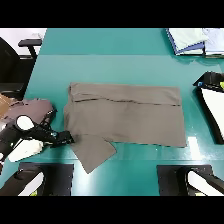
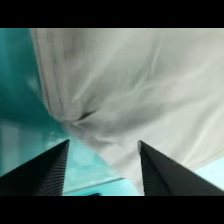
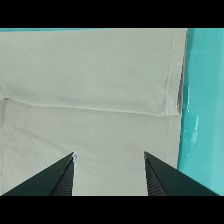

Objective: Fold the shirts.

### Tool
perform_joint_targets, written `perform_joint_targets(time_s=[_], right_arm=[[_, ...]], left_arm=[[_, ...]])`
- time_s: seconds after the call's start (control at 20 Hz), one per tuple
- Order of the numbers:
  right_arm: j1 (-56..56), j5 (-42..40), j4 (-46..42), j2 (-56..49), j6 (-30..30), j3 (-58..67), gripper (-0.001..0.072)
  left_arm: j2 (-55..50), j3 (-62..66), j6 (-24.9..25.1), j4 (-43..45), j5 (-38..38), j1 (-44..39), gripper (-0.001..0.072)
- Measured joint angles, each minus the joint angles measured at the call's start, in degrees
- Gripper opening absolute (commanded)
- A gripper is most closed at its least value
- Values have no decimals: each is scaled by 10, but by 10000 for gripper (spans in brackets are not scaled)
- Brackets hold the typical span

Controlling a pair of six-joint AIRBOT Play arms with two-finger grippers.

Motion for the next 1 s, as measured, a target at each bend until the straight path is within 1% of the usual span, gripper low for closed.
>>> perform_joint_targets(time_s=[0.1, 0.15, 0.2, 0.25, 0.3, 0.4, 0.5, 0.6, 0.8, 0.85, 0.9, 0.95, 1.0], right_arm=[[0, 0, 0, 1, 0, 0, 490], [0, 1, 0, 1, 0, 0, 491], [0, 4, 0, 1, 0, 0, 491], [-2, 8, 0, 1, 0, -1, 490], [-6, 15, -1, 2, 0, -4, 490], [-20, 27, -2, 14, 0, -29, 491], [-52, 34, -4, 37, 0, -82, 494], [-102, 37, -6, 65, -1, -155, 600], [-219, 41, -7, 100, -11, -324, 594], [-238, 41, -7, 100, -12, -360, 583], [-252, 38, -6, 97, -12, -392, 486], [-263, 32, -3, 89, -13, -421, 441], [-269, 26, 1, 80, -14, -444, 441]], left_arm=[[2, -15, 10, -31, 10, -1, 499], [2, -20, 17, -47, 19, 0, 400], [2, -24, 23, -57, 28, -1, 96], [2, -27, 28, -62, 34, -1, 45], [3, -28, 34, -77, 43, 0, 27], [3, -29, 43, -93, 45, 0, 26], [3, -30, 52, -104, 43, -1, 26], [3, -30, 61, -107, 41, 0, 26], [3, -19, 76, -113, 37, -1, 26], [3, -15, 78, -113, 36, -1, 26], [3, -10, 80, -114, 36, -1, 26], [3, -7, 82, -115, 36, -1, 26], [3, -3, 82, -114, 36, -1, 26]])
